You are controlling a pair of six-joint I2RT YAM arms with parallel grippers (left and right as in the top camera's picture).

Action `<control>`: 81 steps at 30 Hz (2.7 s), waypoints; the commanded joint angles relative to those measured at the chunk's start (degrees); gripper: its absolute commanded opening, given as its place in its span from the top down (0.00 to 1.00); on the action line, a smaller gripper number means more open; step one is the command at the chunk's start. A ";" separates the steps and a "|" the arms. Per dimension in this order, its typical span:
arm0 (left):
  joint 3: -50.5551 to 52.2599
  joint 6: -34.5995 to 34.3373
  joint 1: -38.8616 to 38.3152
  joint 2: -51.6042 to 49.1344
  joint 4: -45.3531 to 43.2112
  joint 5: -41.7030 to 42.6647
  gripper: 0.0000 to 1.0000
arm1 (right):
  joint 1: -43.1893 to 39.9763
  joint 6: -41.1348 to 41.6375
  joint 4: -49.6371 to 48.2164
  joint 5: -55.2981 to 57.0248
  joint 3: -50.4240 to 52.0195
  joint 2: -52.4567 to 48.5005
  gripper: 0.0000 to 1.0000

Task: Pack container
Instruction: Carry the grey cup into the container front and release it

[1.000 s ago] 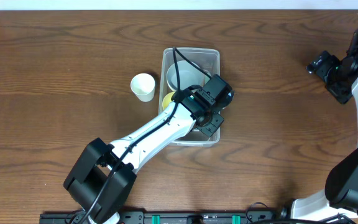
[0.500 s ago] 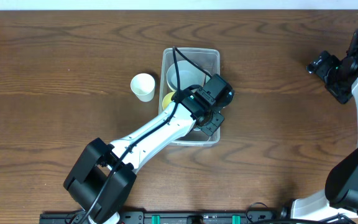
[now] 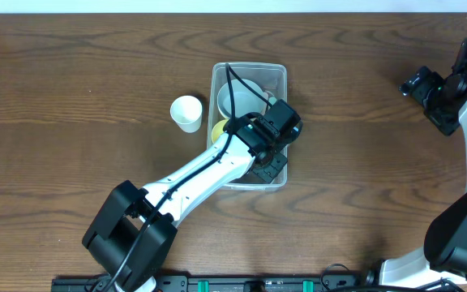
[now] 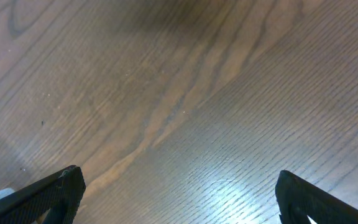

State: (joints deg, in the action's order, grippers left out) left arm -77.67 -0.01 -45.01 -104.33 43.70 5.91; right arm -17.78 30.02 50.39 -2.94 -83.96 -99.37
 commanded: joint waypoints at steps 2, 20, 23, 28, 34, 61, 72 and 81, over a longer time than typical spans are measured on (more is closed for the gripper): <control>-1.46 0.24 0.37 1.38 0.39 -0.61 0.94 | -0.15 0.79 0.15 0.59 -0.70 -0.11 0.01; -1.73 4.33 0.35 1.40 4.07 -2.03 0.94 | -0.15 0.79 0.17 0.59 -0.70 -0.11 0.01; -2.03 4.52 0.35 1.73 4.26 -2.78 0.94 | -0.15 0.79 0.15 0.59 -0.70 -0.11 0.01; -2.25 4.55 0.35 3.10 3.52 -4.57 0.94 | -0.15 0.79 0.17 0.59 -0.70 -0.11 0.01; -2.47 4.96 0.35 3.78 2.91 -5.77 0.94 | -0.15 0.79 0.15 0.59 -0.70 -0.11 0.01; -2.47 10.51 0.20 3.78 13.84 -5.55 0.94 | -0.15 0.79 0.15 0.59 -0.70 -0.11 0.01; -2.47 10.54 0.20 3.78 19.37 -5.57 0.94 | -0.15 0.79 0.15 0.59 -0.70 -0.11 0.01; -2.45 10.51 0.20 3.78 21.62 -9.25 0.52 | -0.15 0.79 0.15 0.59 -0.70 -0.11 0.01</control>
State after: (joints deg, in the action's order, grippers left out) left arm -78.94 10.24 -44.93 -102.00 64.73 -1.98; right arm -17.78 30.15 50.37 -2.94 -83.96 -99.37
